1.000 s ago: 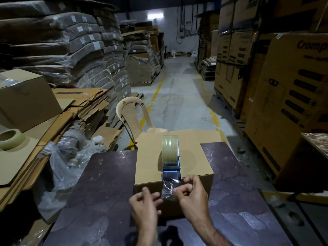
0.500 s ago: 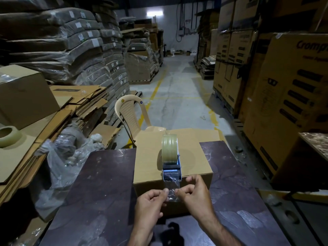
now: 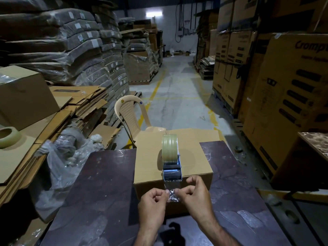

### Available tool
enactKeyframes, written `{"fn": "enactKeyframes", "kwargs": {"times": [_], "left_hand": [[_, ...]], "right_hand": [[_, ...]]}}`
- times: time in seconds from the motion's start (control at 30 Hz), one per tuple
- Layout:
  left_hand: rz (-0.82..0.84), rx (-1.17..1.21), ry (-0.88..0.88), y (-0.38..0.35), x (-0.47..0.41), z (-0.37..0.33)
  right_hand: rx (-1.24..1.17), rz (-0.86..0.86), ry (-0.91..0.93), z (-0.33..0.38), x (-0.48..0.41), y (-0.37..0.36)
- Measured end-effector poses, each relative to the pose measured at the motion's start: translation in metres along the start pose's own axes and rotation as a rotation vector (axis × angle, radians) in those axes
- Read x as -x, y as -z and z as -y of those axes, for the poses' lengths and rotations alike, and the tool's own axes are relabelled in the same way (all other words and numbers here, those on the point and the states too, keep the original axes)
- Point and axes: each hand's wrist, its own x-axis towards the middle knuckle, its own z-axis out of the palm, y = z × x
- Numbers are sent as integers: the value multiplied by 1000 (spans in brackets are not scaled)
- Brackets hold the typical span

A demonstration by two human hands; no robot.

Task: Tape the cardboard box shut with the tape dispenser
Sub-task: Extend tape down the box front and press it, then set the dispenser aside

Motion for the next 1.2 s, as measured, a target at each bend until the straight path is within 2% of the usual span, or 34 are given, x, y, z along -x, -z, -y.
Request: {"fn": "enactKeyframes", "kwargs": {"times": [0.2, 0.4, 0.63, 1.2], "left_hand": [[-80, -34, -12, -5, 2, 1], [25, -42, -12, -1, 0, 0], [124, 77, 85, 4, 5, -4], [99, -14, 7, 3, 11, -7]], "right_hand": [[21, -50, 52, 0, 2, -3], [37, -30, 81, -1, 1, 1], [1, -39, 49, -5, 2, 1], [-24, 1, 10, -8, 6, 4]]}}
